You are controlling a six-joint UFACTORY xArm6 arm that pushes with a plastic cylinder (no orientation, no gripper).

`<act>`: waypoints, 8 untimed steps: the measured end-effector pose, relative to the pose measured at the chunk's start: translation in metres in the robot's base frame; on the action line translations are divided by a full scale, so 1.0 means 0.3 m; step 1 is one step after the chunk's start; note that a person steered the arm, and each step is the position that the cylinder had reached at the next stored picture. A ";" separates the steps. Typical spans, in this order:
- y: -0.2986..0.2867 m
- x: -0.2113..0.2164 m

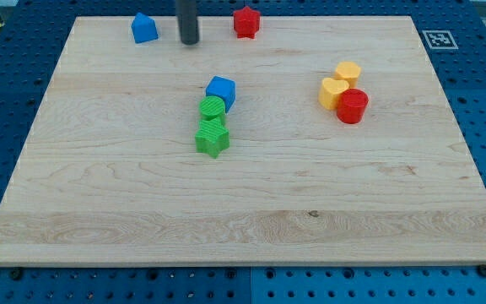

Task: Slide the triangle to the top left corner

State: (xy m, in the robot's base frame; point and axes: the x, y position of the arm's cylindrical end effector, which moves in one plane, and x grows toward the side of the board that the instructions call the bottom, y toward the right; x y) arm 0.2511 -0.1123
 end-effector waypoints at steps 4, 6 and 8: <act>-0.133 -0.100; -0.224 -0.100; -0.246 -0.100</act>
State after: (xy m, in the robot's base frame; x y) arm 0.2212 -0.1862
